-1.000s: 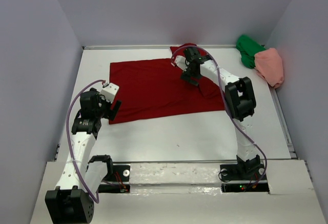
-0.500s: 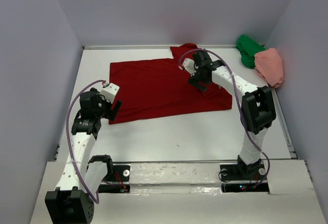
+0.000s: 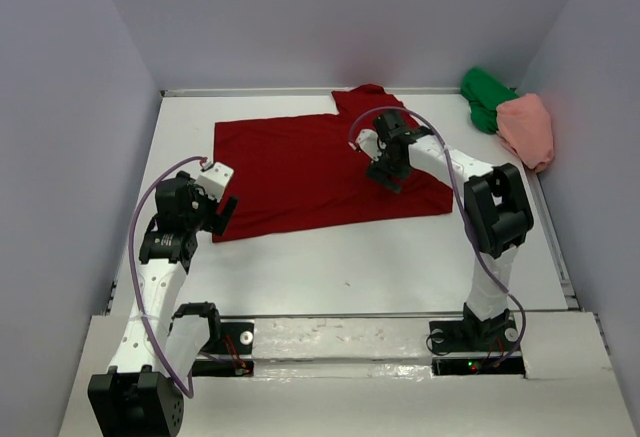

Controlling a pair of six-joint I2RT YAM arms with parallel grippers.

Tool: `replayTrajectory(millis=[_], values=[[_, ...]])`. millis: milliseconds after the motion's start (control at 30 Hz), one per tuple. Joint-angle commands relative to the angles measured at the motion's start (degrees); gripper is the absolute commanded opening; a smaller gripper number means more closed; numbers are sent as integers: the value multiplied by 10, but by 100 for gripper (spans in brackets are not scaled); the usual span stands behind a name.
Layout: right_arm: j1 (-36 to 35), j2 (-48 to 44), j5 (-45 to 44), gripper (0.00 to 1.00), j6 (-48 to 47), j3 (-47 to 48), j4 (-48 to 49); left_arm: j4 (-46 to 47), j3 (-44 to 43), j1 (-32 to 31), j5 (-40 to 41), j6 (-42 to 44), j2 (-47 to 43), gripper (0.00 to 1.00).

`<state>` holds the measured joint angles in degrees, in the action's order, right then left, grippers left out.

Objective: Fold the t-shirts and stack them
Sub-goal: Fold the flattened tshirt in 1/3 of the way

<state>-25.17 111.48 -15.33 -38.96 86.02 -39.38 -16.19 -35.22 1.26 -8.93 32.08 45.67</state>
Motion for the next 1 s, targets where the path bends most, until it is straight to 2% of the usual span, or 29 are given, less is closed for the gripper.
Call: replayTrajectory(millis=[0, 300, 967], values=[[-1, 18, 18, 96, 15, -2, 11, 1, -15, 4, -12, 4, -1, 99], [-6, 39, 21, 99, 15, 1, 22, -2, -14, 4, -14, 5, -1, 99], [-6, 53, -36, 100, -14, 28, 50, -3, -14, 4, -17, 6, 0, 99]])
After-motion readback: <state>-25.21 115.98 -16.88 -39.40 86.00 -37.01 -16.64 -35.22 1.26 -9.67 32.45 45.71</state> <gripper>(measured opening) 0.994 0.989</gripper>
